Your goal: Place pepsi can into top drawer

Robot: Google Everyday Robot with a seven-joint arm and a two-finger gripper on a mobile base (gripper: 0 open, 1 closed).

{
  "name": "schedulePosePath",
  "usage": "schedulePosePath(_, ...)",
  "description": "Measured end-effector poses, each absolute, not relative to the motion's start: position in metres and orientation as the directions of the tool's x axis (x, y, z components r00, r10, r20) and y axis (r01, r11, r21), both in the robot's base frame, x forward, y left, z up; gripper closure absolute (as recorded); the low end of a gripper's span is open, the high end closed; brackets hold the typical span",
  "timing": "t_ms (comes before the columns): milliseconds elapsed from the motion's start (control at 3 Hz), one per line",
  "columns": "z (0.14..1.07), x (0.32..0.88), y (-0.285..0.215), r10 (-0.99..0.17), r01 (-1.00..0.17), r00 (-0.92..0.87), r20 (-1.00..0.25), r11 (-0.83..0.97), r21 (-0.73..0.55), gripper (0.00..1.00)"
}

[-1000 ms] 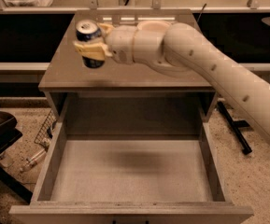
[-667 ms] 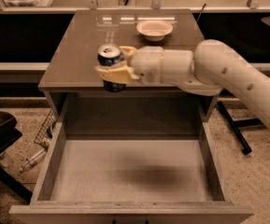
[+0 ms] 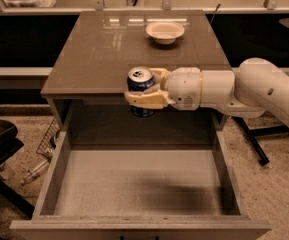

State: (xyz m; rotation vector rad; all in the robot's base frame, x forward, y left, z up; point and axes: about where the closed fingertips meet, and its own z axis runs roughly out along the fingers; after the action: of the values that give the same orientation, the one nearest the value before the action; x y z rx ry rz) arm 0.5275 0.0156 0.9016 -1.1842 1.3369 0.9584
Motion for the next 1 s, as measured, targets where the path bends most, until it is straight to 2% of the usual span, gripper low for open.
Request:
schedulePosePath(333,0.876,0.521,0.03,-0.136,-0.983,0.025,-0.99,0.179,-0.05,1.0)
schedulePosePath(1000,0.747,0.498,0.097,-0.174,-0.983,-0.105,-0.979,0.169,0.075,1.0)
